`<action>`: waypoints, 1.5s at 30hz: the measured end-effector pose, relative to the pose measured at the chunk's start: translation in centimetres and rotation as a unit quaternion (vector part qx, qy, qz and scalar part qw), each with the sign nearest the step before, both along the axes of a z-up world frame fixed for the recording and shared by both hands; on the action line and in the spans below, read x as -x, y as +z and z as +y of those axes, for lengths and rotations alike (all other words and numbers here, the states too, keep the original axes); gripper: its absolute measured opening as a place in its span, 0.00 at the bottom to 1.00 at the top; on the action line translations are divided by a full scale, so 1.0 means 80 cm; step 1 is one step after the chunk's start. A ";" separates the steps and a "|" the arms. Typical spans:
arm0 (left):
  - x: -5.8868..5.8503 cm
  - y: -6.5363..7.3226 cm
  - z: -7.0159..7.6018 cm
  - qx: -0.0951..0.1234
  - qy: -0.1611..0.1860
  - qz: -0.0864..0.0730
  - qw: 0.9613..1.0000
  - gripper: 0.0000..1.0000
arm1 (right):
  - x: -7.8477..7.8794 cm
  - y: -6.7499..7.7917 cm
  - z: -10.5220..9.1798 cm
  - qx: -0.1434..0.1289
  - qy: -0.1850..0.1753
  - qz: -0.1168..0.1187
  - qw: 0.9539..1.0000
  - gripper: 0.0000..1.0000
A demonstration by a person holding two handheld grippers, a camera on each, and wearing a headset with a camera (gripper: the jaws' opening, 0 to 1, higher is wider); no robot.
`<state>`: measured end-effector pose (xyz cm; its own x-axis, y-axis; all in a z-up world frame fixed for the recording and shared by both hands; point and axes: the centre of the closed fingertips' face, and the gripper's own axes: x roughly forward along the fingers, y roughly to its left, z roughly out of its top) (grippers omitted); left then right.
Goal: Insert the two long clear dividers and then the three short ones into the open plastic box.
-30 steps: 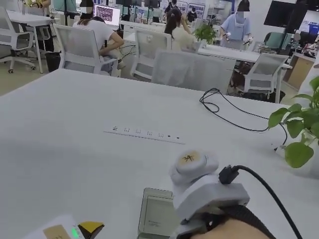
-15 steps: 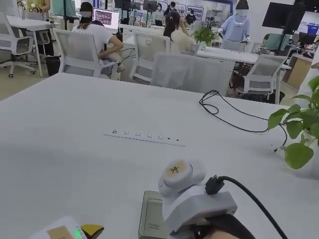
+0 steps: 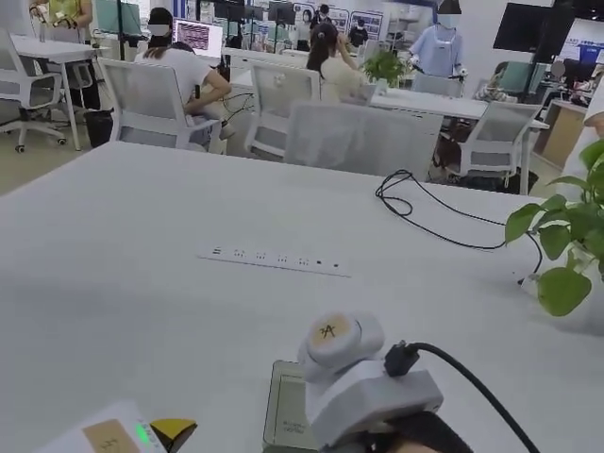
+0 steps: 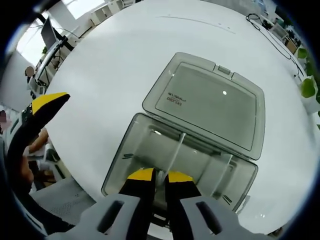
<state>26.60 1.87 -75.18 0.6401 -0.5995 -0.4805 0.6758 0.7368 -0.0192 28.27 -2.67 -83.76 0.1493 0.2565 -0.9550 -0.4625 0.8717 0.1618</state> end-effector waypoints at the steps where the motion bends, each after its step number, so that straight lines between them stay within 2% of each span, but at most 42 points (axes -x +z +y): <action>1: 0.000 -0.001 0.000 -0.001 0.001 0.001 1.000 0.94 | 0.000 0.000 0.001 -0.003 0.004 0.001 1.000 0.09; 13: 0.002 -0.001 0.005 -0.005 0.007 0.005 1.000 0.93 | 0.001 0.004 0.008 -0.061 0.013 0.003 0.998 0.19; 17: 0.002 0.002 0.005 -0.004 0.009 0.003 1.000 0.93 | 0.000 0.010 0.011 -0.078 0.023 -0.008 0.997 0.24; 21: 0.002 0.006 0.006 -0.004 0.011 0.001 1.000 0.94 | 0.001 0.018 0.015 -0.092 0.057 -0.025 0.994 0.31; 22: 0.002 0.007 0.006 -0.004 0.012 0.000 1.000 0.94 | 0.001 0.021 0.017 -0.099 0.083 -0.037 0.991 0.32; 24: 0.003 0.008 0.006 -0.003 0.013 -0.001 1.000 0.94 | 0.005 0.024 0.015 -0.097 0.092 -0.040 0.990 0.33; 26: 0.003 0.010 0.006 -0.003 0.014 -0.002 1.000 0.94 | 0.006 0.028 0.018 -0.105 0.124 -0.054 0.985 0.35; 27: 0.004 0.010 0.006 -0.003 0.015 -0.001 1.000 0.94 | 0.008 0.030 0.017 -0.105 0.125 -0.055 0.985 0.36; 32: 0.006 0.013 0.006 -0.003 0.016 -0.003 1.000 0.94 | 0.012 0.039 0.015 -0.114 0.160 -0.071 0.978 0.40; 34: 0.008 0.014 0.006 -0.004 0.017 -0.003 1.000 0.94 | 0.012 0.043 0.015 -0.118 0.180 -0.082 0.973 0.42; 39: 0.010 0.017 0.006 -0.004 0.018 -0.005 1.000 0.94 | 0.020 0.049 0.008 -0.126 0.203 -0.085 0.967 0.43; 42: 0.011 0.018 0.005 -0.002 0.020 -0.004 1.000 0.93 | 0.020 0.054 0.003 -0.128 0.218 -0.104 0.962 0.44; 45: 0.013 0.019 0.004 0.000 0.022 -0.003 1.000 0.93 | 0.025 0.057 -0.003 -0.134 0.229 -0.102 0.959 0.45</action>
<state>25.60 2.22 -73.67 0.6683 -0.5710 -0.4769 0.6435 0.7653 -0.0145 26.25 -2.89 -79.21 0.1389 0.5710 -0.8091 -0.8323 0.5101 0.2171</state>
